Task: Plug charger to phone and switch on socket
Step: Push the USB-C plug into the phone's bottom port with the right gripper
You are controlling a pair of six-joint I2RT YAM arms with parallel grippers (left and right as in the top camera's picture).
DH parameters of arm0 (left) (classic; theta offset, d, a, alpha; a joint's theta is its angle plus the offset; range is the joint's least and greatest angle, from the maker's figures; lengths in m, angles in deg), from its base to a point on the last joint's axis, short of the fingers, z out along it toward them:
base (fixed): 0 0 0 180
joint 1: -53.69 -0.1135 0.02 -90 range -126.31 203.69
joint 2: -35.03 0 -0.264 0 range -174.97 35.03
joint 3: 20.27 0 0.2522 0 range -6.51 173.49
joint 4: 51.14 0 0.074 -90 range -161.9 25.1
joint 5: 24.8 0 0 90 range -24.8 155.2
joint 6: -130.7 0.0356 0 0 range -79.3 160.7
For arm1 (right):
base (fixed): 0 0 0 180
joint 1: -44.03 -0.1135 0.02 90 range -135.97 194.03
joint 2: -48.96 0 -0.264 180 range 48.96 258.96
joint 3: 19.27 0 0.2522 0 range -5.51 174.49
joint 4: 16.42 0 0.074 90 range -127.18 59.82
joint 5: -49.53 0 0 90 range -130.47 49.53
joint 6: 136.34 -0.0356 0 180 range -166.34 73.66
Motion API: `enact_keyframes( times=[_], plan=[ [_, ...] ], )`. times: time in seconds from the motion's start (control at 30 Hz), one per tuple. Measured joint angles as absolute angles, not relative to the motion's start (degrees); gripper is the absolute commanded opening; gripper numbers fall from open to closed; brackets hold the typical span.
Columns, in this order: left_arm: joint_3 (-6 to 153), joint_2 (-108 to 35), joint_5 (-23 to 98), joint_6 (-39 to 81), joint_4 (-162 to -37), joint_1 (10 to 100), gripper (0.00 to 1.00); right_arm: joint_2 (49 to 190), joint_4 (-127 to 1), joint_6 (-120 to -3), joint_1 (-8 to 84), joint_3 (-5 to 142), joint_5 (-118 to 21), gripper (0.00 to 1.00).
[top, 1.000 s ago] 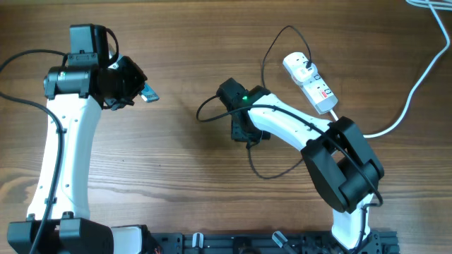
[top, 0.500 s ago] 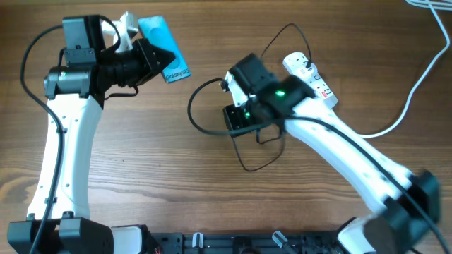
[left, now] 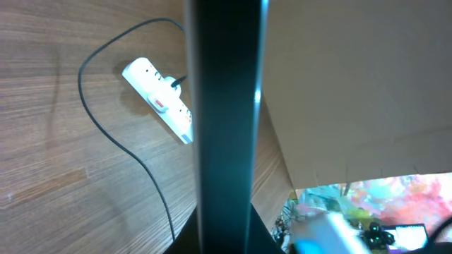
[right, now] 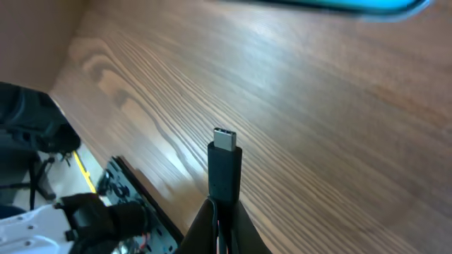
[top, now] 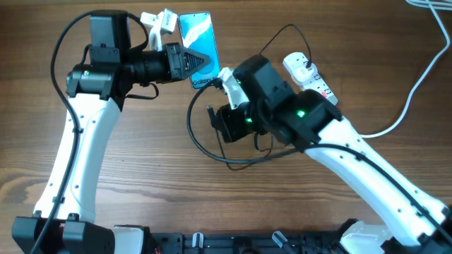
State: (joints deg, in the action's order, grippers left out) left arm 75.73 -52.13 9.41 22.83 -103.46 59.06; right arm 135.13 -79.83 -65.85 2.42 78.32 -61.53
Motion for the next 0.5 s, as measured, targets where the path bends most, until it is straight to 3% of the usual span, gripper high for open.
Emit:
enact_keyframes(
  times=[0.5],
  plan=[
    [75.7,-52.1,-1.0,24.1,-101.3,59.0,0.04,131.4,-75.5,-67.8,2.4,78.3,-60.5,0.05]
  ],
)
